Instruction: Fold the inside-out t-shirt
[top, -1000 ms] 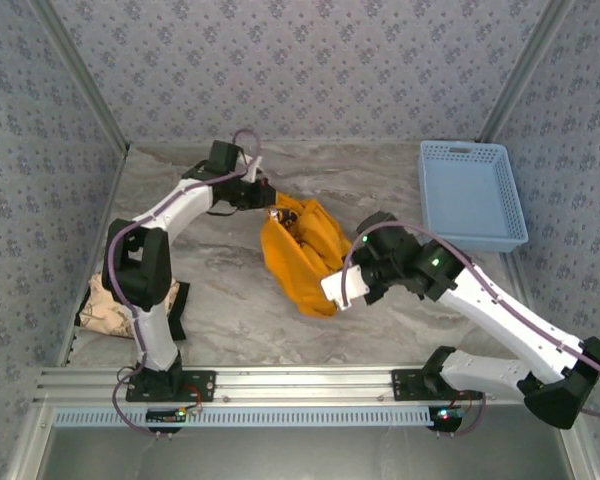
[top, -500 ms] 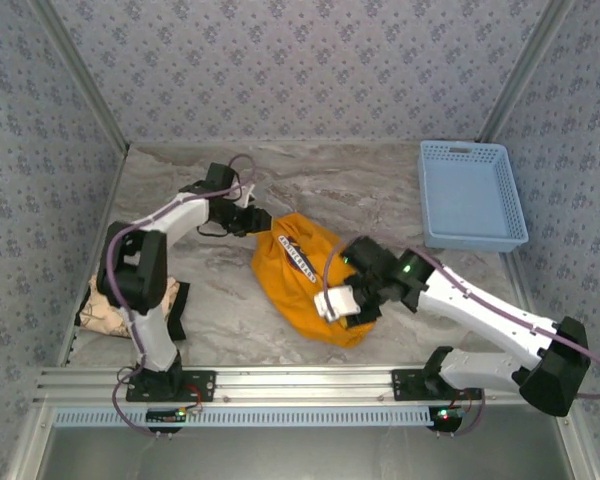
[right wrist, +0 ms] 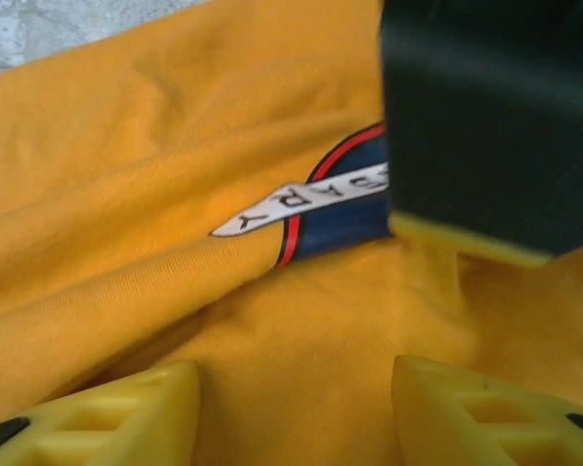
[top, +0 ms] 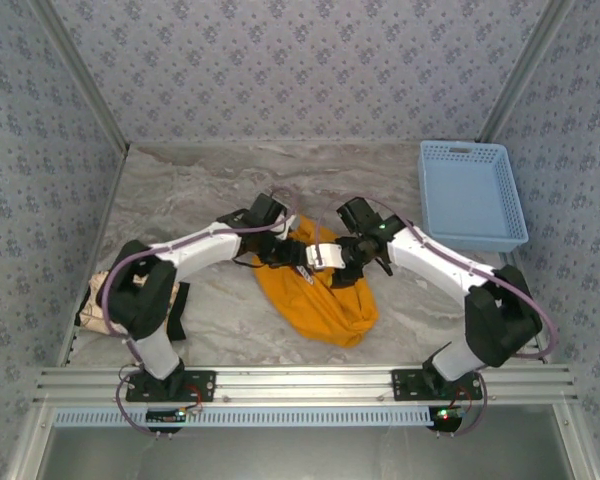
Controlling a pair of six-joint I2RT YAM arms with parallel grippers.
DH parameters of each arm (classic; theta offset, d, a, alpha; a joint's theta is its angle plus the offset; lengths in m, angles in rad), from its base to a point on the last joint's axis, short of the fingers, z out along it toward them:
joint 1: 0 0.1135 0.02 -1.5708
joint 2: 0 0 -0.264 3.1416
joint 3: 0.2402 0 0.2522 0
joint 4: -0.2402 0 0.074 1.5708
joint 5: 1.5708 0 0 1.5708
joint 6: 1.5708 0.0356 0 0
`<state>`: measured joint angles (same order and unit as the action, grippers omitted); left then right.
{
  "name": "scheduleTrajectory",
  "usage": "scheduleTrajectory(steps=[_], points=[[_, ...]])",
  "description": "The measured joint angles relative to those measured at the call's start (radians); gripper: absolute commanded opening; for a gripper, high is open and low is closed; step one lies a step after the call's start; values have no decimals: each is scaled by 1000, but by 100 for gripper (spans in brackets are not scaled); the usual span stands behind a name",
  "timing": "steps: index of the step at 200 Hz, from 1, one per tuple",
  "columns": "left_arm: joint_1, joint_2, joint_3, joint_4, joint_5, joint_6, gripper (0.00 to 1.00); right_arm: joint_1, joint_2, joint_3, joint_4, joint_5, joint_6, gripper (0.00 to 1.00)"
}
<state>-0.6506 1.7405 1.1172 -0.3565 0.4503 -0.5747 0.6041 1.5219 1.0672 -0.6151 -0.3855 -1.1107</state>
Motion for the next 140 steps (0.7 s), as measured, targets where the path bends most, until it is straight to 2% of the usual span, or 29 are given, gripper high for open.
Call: scheduleTrajectory(steps=[13,20,33,41,65,114,124,140], points=[[1,33,0,2,-31,-17,24,8,24,-19,38,8,2,39],[5,42,-2,2,-42,-21,16,11,34,-29,53,16,6,23],[16,38,-11,10,-51,-17,5,14,45,-44,75,32,16,0],[24,31,-16,16,-51,-3,0,14,45,-50,83,38,20,0],[67,-26,-38,16,-37,37,0,-14,17,-62,118,48,51,0],[222,-344,-139,31,31,142,0,-185,-264,-91,141,74,130,0],[228,-402,-179,61,44,159,0,-189,-292,-93,124,59,127,30],[223,-451,-270,136,87,155,0,-135,-304,-119,132,27,137,48]])
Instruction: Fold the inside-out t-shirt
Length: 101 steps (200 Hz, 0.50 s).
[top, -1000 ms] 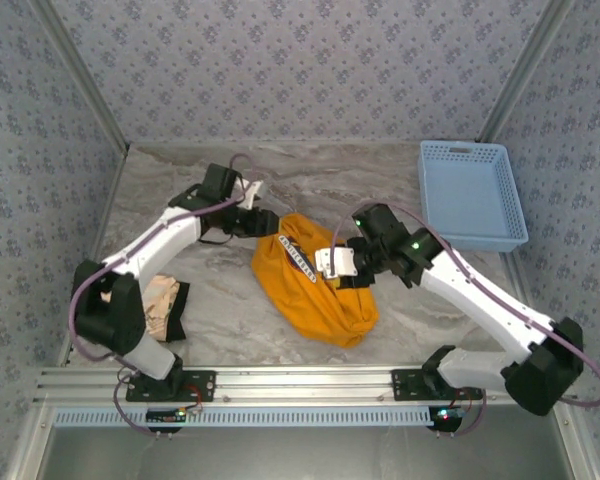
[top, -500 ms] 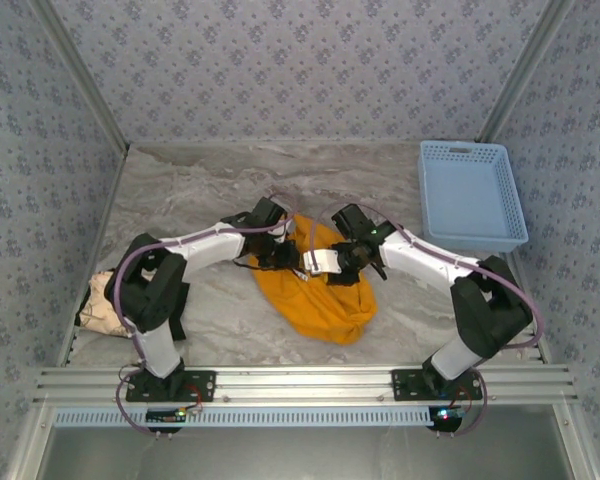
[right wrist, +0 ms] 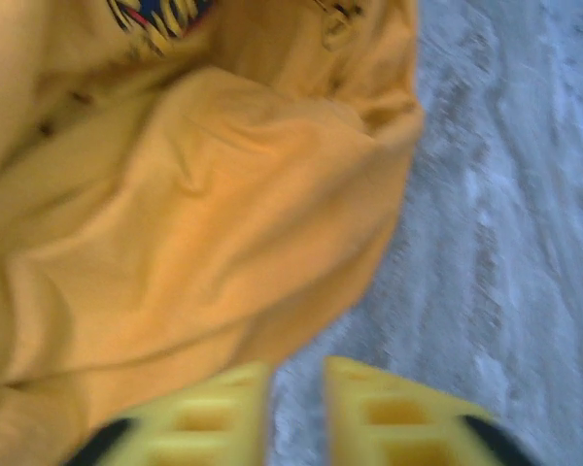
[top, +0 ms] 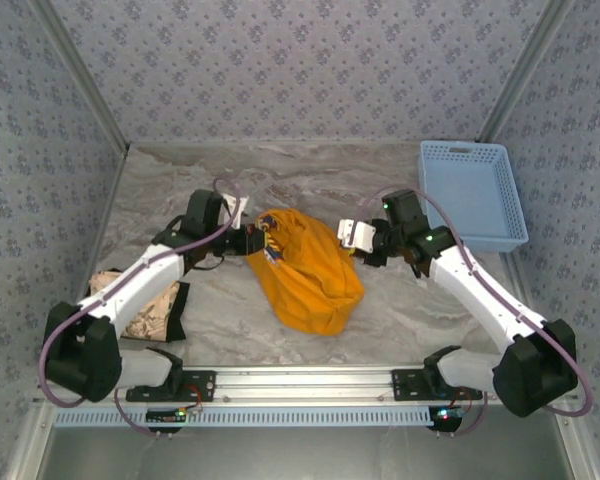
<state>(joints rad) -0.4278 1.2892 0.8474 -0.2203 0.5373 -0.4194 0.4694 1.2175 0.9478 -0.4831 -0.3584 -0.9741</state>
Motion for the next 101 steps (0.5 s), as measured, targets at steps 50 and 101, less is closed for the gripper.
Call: scheduleTrajectory(steps=[50,101], points=[[-7,-57,-304,72,-74,-64,0,261,305,62,100,0,68,60],[-6,-93,-381,86,-169,-64,0,293,525,108,172,66,65,0]])
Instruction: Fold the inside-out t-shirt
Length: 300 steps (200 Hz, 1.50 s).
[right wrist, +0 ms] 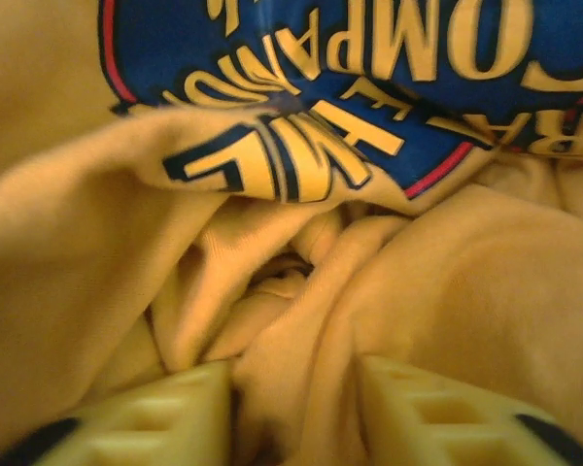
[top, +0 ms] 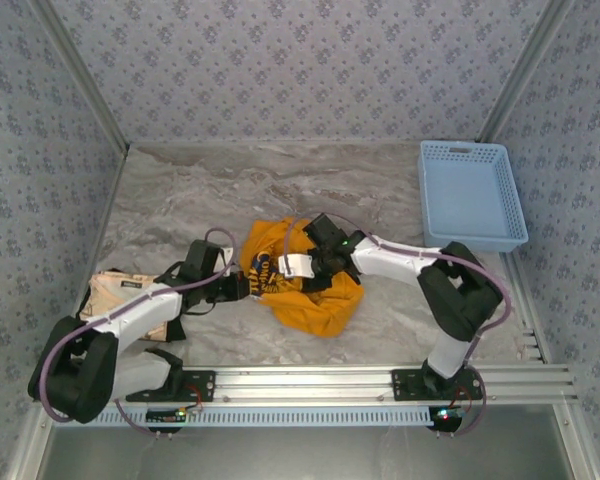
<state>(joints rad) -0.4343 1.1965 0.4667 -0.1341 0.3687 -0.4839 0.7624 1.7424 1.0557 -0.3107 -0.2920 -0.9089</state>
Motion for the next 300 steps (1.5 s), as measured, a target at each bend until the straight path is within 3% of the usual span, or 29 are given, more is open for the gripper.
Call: scheduleTrajectory(steps=[26,45,81,100,111,120,128,154,186,215,236,284,300], points=[[0,41,0,9,-22,0,0,-21,-26,1,8,-16,25,0],[0,38,19,-21,-48,14,0,-73,-131,1,8,-51,46,0],[9,-86,111,-86,-133,79,0,-257,-430,16,12,-102,117,0],[31,-138,103,-69,-174,92,0,-370,-509,-23,19,-110,180,0],[50,-120,77,-44,-180,91,14,-415,-512,-80,20,-103,220,2],[61,-75,64,-34,-177,94,25,-426,-499,-135,11,-95,247,10],[68,-12,63,-35,-164,102,30,-420,-463,-179,3,-82,275,21],[64,146,100,-86,-90,127,37,-367,-387,-264,-66,-33,331,29],[27,118,244,-199,-42,187,44,-314,-465,-206,-103,2,290,49],[-10,43,397,-250,-11,200,51,-275,-479,-78,-78,-11,229,49],[-40,63,480,-229,22,186,50,-256,-382,-14,13,-39,264,48],[-63,351,558,-203,55,180,51,-178,-64,45,185,101,486,50],[-80,439,562,-203,53,179,52,-156,-2,47,212,160,541,45]])
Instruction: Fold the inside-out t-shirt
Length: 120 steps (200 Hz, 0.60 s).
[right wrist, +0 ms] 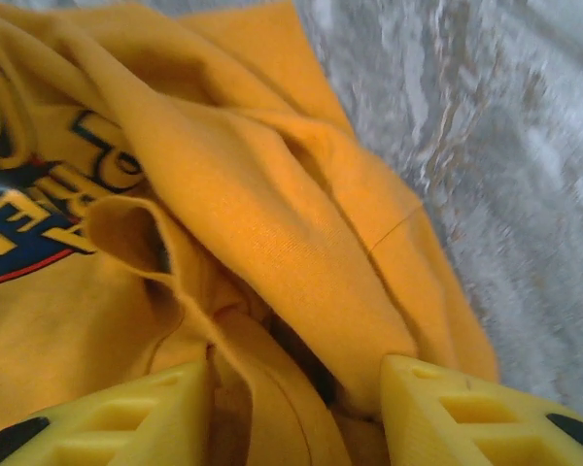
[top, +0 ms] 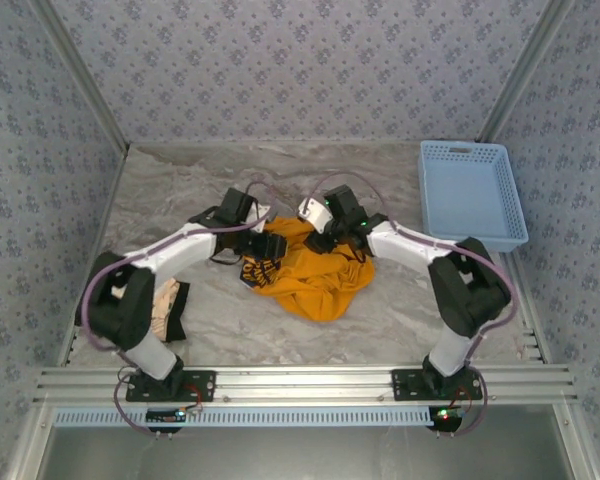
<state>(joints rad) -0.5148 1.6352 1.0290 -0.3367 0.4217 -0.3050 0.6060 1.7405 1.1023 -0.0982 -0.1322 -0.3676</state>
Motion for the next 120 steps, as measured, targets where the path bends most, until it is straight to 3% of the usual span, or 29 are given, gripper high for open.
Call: scheduleTrajectory(steps=[22,48,120], points=[[-37,63,1,14,-12,-20,54,15,39,0,27,72,56,11],[-55,97,25,49,-52,-56,54,11,22,1,56,95,96,0],[-31,57,116,101,-89,-81,56,-31,-229,130,-90,-136,45,3]])
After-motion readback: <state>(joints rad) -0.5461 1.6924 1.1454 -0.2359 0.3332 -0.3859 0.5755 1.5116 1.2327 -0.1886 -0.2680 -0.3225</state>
